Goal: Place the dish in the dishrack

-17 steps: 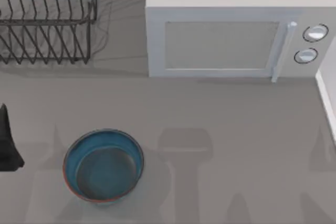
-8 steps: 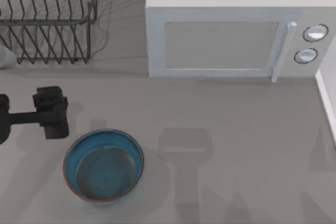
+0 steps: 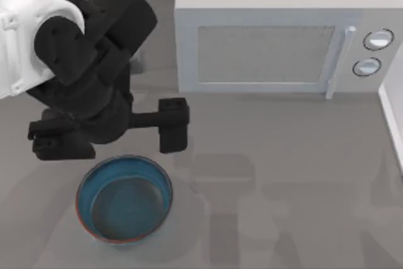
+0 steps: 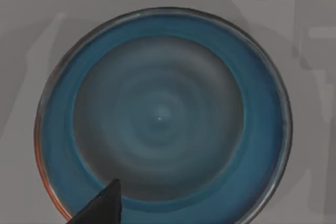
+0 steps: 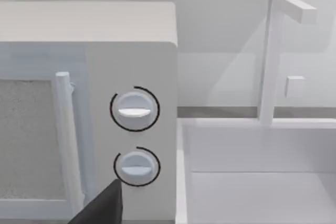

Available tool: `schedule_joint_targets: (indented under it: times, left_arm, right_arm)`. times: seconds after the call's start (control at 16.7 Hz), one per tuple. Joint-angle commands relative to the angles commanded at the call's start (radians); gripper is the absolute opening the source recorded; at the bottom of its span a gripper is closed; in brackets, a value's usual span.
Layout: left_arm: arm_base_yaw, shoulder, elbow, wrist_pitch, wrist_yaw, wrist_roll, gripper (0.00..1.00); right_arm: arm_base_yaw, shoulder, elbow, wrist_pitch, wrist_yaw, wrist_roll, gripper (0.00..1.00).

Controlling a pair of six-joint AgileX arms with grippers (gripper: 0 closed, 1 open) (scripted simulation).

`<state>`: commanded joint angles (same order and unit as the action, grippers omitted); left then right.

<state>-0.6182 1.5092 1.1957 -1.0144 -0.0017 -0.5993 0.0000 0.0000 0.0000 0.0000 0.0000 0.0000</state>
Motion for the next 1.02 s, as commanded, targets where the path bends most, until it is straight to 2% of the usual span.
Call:
schedule_joint_targets:
  times: [0.18,0.42,0.78,1.02]
  left_arm:
    - [-0.076,0.183,0.153,-0.117,0.002,-0.074,1.0]
    - [-0.129,0.301,0.261,-0.197,0.002,-0.124,1.0]
    - [-0.127,0.306,0.26,-0.195,0.002,-0.125,1.0]
    - [-0.128,0.34,0.178,-0.083,0.003,-0.122,1.0]
  right_arm:
    - [0.0,0.0,0.0,0.0,0.0,0.0,1.0]
    - [0.0,0.0,0.0,0.0,0.0,0.0,1.0]
    - [0.0,0.0,0.0,0.0,0.0,0.0,1.0]
    - [0.0,0.0,0.0,0.0,0.0,0.0,1.0]
